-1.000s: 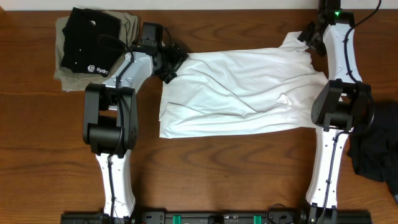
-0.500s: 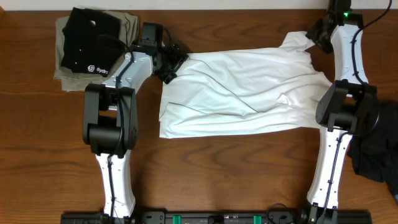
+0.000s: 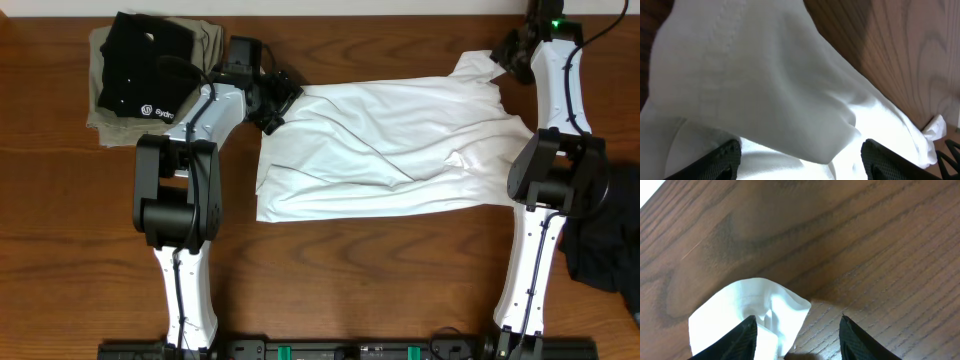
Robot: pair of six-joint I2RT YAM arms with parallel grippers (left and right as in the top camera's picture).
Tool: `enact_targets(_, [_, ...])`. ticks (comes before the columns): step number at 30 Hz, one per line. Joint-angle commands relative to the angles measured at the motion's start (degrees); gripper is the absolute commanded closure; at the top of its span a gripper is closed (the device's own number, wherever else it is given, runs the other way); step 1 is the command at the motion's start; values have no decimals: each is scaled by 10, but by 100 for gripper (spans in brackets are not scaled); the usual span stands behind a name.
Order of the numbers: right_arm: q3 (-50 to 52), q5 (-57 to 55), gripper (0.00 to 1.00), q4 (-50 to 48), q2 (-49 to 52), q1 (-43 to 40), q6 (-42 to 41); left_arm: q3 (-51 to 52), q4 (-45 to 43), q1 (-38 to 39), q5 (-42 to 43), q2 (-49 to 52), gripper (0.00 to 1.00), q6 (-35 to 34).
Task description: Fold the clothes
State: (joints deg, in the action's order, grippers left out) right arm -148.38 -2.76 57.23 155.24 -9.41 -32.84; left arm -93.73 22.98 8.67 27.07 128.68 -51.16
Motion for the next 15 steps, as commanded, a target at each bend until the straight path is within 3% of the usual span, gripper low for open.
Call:
enact_targets(1, [3, -4, 49, 3, 14, -1, 1, 1, 14, -2, -5, 2, 20, 5])
enact_targets(15, [25, -19, 48, 3, 15, -3, 8, 1, 20, -2, -5, 2, 20, 5])
